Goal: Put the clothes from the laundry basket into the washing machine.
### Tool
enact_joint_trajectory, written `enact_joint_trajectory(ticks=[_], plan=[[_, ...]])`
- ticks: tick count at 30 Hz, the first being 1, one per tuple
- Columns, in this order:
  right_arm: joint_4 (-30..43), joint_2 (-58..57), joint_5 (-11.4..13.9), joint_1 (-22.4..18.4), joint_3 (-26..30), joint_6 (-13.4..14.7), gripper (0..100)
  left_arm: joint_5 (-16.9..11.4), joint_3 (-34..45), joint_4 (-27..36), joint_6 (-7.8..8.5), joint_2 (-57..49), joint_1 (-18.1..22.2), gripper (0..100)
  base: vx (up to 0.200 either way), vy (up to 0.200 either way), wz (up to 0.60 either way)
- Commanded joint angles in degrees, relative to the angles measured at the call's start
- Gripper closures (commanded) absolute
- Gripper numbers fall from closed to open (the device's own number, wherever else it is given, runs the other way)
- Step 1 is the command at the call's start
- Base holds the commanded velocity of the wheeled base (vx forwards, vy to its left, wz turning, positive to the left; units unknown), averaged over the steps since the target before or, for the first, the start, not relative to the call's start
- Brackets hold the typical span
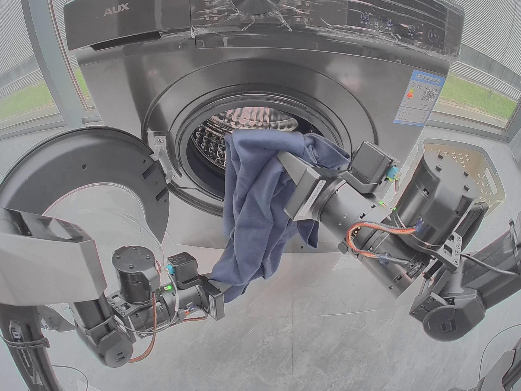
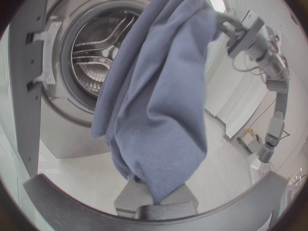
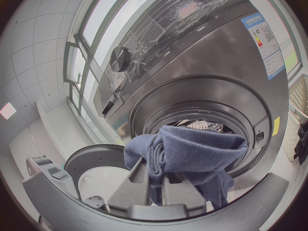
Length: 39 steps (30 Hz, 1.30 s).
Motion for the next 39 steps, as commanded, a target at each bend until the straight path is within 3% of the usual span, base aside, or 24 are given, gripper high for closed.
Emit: enact_joint_trajectory(ticks=[1, 9, 10, 17, 22, 39], plan=[[-0.19, 1.57, -0.01, -1.89, 1.11, -1.07, 100, 0.44, 5.94, -0.17, -0.08, -10.45, -4.35, 100, 0.0, 0.0, 0.0], [-1.86, 2.88, 0.78, -2.24, 4.27, -2.48, 100, 0.0, 7.96, -0.08, 0.1, -18.89, -5.49, 100, 0.0, 0.0, 0.0], [-2.04, 2.88, 0.96, -2.33, 4.89, -3.35, 0, -0.26, 7.26, -0.08, -0.08, -19.42, -5.49, 100, 0.0, 0.0, 0.0], [-1.6, 2.44, 1.4, -2.33, 9.98, -4.32, 0, 0.09, 3.04, -0.08, -0.61, -19.68, -5.14, 100, 0.0, 0.0, 0.0], [-2.3, 2.62, 1.4, -3.04, 13.94, -5.46, 0, 0.44, 0.49, -0.08, -3.07, -19.77, -4.7, 100, 0.0, 0.0, 0.0], [-2.48, 3.67, 1.4, -4.0, 16.4, -5.9, 0, 0.62, -1.36, -0.08, -6.06, -21.18, -2.68, 100, 0.0, 0.0, 0.0]])
